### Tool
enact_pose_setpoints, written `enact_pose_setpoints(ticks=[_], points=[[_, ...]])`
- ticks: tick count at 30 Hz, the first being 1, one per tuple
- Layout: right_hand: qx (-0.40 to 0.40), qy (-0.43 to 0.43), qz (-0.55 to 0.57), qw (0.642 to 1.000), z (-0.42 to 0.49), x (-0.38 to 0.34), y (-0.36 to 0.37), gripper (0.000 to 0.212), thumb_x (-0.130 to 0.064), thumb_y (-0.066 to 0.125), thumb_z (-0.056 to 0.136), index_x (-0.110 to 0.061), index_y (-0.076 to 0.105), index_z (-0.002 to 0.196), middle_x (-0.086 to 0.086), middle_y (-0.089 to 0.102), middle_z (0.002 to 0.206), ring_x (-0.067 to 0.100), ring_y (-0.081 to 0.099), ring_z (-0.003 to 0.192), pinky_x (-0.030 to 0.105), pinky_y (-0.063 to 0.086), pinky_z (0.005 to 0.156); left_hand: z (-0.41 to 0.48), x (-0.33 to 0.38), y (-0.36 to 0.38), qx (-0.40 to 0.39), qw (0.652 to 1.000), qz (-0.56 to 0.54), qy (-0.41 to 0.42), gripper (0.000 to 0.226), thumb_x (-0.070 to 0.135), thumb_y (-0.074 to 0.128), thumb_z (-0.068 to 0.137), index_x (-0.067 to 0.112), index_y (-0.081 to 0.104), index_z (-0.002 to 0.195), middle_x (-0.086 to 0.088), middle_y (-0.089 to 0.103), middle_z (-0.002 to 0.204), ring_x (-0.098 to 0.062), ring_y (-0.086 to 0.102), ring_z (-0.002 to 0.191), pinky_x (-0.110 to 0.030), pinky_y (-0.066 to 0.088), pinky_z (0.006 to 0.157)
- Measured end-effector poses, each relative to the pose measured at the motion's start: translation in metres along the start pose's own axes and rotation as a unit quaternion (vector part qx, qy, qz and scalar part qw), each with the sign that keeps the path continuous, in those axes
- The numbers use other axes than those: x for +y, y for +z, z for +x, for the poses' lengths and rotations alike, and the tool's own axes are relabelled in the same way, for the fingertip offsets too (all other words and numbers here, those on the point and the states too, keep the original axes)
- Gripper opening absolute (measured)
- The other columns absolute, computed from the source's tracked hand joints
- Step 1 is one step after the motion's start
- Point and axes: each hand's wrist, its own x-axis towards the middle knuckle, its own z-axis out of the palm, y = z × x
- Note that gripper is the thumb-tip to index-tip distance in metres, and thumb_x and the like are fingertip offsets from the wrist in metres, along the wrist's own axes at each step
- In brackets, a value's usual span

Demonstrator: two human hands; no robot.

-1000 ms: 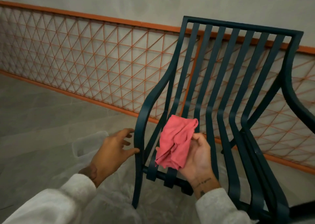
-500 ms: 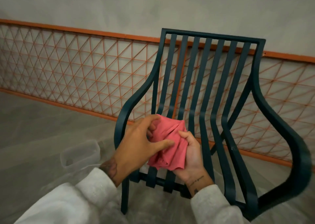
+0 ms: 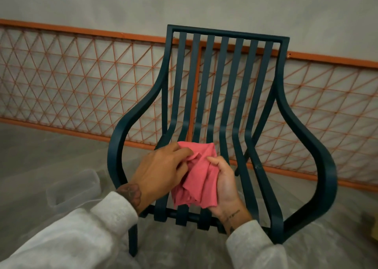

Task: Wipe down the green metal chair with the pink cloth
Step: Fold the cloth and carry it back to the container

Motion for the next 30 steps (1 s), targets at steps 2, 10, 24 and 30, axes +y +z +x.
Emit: enact_pose_setpoints(ticks=[2,10,24,30], points=[[0.031,-0.011,-0.039,0.999,-0.001,-0.005,-0.003,0.046,-0.041,0.049,0.094,-0.008,0.069,0.119,0.024,0.067,0.118,0.035,0.065,0.105,0.053,0.044,0.104,0.004,-0.003,-0.001,-0.007,1.000,-0.013,0.001,0.017,0.026,0.060,0.091,0.021,0.066,0.105,0.010,0.056,0.090,-0.010,0.056,0.077,-0.014,0.036,0.062],[0.112,-0.046,-0.283,0.951,-0.001,-0.028,-0.008,0.024,-0.025,0.066,0.091,-0.010,0.071,0.109,0.012,0.076,0.101,0.027,0.071,0.099,0.046,0.051,0.099,0.011,-0.013,-0.018,-0.079,0.978,-0.160,-0.104,0.015,0.034,0.063,0.084,0.020,0.064,0.078,0.003,0.067,0.073,-0.010,0.065,0.068,-0.024,0.057,0.066],[0.003,-0.108,-0.383,0.917,-0.009,-0.115,-0.025,0.024,-0.014,0.071,0.078,-0.007,0.072,0.101,0.003,0.074,0.096,0.020,0.070,0.096,0.039,0.058,0.084,0.047,-0.028,-0.072,-0.157,0.843,-0.436,-0.273,0.033,0.014,0.082,0.068,0.016,0.076,0.100,-0.002,0.073,0.105,-0.019,0.069,0.100,-0.039,0.057,0.090],[0.028,-0.143,-0.364,0.920,-0.015,-0.108,-0.021,0.030,-0.016,0.067,0.084,-0.006,0.069,0.112,-0.001,0.074,0.095,0.015,0.067,0.091,0.039,0.057,0.085,0.036,-0.026,-0.058,-0.183,0.845,-0.422,-0.273,0.015,0.016,0.080,0.074,0.017,0.072,0.087,0.003,0.072,0.094,-0.015,0.070,0.092,-0.028,0.058,0.071]])
